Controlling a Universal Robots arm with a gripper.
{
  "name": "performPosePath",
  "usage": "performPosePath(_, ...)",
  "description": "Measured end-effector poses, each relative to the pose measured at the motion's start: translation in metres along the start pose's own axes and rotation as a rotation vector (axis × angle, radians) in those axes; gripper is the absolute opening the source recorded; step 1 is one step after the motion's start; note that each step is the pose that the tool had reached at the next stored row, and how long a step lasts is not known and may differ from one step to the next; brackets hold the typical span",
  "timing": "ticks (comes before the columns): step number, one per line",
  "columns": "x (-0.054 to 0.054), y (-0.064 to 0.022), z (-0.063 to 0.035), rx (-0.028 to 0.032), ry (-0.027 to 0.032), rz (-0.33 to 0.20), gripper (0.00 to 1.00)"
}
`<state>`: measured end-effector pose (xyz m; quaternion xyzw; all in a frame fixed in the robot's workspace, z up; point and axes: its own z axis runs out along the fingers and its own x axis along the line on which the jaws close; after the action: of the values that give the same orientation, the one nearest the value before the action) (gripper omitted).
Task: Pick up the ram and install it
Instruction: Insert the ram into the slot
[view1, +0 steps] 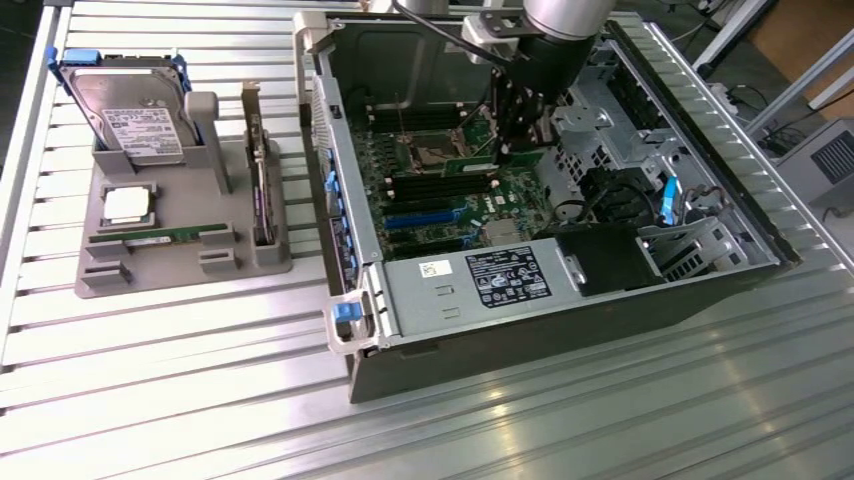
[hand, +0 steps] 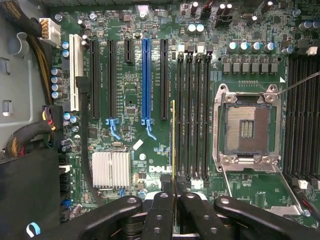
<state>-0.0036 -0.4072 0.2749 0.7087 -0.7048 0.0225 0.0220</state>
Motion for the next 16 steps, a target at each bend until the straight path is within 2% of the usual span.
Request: performPosePath(16,-0.0006,0.0001,0.0088,0.0,-0.0001,0.0,0.12)
